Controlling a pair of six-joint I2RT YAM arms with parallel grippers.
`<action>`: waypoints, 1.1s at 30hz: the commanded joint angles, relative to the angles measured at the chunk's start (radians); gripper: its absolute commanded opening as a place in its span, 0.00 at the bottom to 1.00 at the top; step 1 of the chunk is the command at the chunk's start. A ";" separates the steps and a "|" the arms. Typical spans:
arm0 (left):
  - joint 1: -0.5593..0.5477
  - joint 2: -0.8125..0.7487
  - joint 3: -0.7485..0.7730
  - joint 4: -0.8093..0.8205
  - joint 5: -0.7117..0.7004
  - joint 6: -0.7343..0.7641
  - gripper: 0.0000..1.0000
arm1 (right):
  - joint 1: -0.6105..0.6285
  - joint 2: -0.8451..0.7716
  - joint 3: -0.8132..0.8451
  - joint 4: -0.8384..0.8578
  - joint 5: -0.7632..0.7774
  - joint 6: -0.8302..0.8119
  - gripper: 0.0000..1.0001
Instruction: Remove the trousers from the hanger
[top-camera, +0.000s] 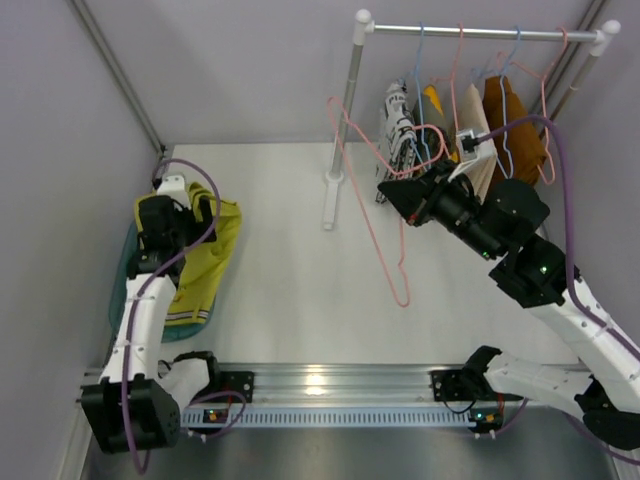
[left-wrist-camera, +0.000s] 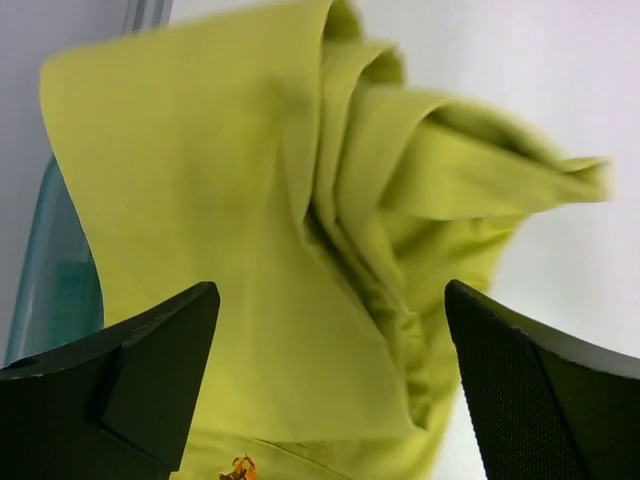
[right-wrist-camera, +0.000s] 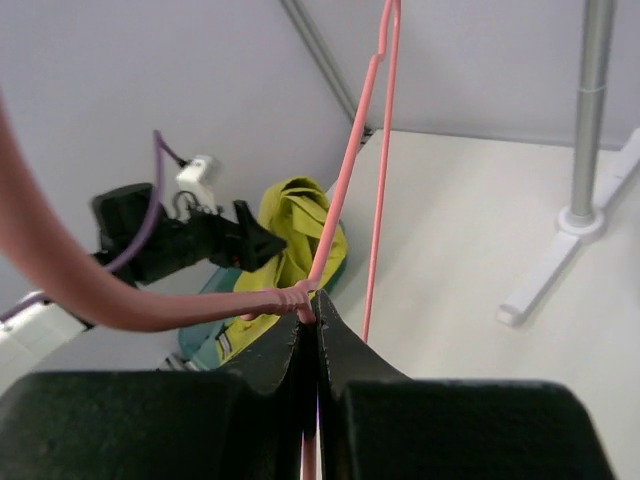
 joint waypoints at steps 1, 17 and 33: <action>0.006 -0.094 0.239 -0.173 0.164 -0.027 0.99 | -0.038 -0.047 0.044 -0.103 0.067 -0.037 0.00; 0.005 -0.017 0.602 -0.376 0.291 -0.062 0.99 | -0.169 0.069 0.186 -0.240 0.199 -0.012 0.00; 0.005 -0.043 0.551 -0.316 0.310 -0.128 0.99 | -0.339 0.882 1.021 -0.298 0.022 -0.147 0.00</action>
